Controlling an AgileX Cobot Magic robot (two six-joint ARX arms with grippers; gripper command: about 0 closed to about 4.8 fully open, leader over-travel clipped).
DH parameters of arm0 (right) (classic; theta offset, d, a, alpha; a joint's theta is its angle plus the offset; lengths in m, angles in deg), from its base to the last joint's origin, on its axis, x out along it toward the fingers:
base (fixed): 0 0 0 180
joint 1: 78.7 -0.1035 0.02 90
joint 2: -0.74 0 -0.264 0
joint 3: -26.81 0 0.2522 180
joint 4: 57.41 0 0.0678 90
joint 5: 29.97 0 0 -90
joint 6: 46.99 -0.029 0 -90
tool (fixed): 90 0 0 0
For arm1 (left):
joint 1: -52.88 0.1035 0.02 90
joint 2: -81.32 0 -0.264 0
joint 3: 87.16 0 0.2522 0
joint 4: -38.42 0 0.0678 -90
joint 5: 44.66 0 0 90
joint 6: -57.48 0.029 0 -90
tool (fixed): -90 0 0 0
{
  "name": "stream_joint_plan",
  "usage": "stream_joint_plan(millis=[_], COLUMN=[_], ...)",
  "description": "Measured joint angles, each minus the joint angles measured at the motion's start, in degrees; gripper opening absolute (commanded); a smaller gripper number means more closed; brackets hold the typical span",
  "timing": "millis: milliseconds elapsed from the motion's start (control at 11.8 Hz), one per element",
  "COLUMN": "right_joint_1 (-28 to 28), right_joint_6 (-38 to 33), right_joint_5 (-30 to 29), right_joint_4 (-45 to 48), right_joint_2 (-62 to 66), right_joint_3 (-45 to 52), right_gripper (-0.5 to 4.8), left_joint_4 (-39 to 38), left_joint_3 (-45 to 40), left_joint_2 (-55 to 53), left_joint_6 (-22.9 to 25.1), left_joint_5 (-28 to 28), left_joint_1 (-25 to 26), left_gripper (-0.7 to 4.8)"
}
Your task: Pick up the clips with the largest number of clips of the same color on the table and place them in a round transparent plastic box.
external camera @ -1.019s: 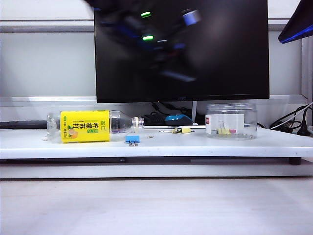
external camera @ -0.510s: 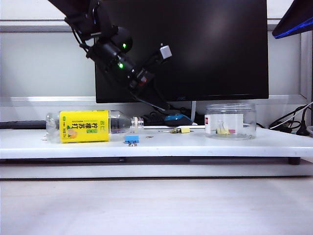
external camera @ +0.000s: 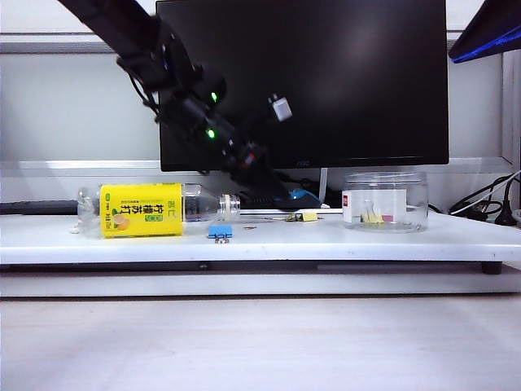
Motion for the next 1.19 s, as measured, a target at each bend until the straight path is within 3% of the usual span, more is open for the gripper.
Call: stream_joint_plan(millis=[680,765,1019,1104,1189], right_joint_1=[0.0,0.0,0.0,0.0,0.0], right_joint_6=[0.0,0.0,0.6,0.6,0.6], right_joint_5=[-0.3,-0.3,-0.3,-0.3,-0.3], right_joint_4=[1.5,1.5,1.7,1.7,1.7], right_joint_2=[0.4,0.5,0.5,0.5,0.5], right_joint_3=[0.0,0.0,0.0,0.0,0.0], right_gripper=[0.13,0.13,0.13,0.13,0.13], left_joint_4=[4.3,5.2,6.2,5.9,5.7], left_joint_3=[0.0,0.0,0.1,0.1,0.2], left_joint_2=[-3.3,-3.3,-3.9,-4.0,-4.0], left_joint_6=[-0.2,-1.0,-1.6,-1.6,-1.6], left_joint_5=[2.5,2.6,3.1,3.5,3.8], left_joint_1=[-1.6,-1.7,-1.7,-1.7,-1.7], left_gripper=[2.41,1.93,1.72,1.11,1.1])
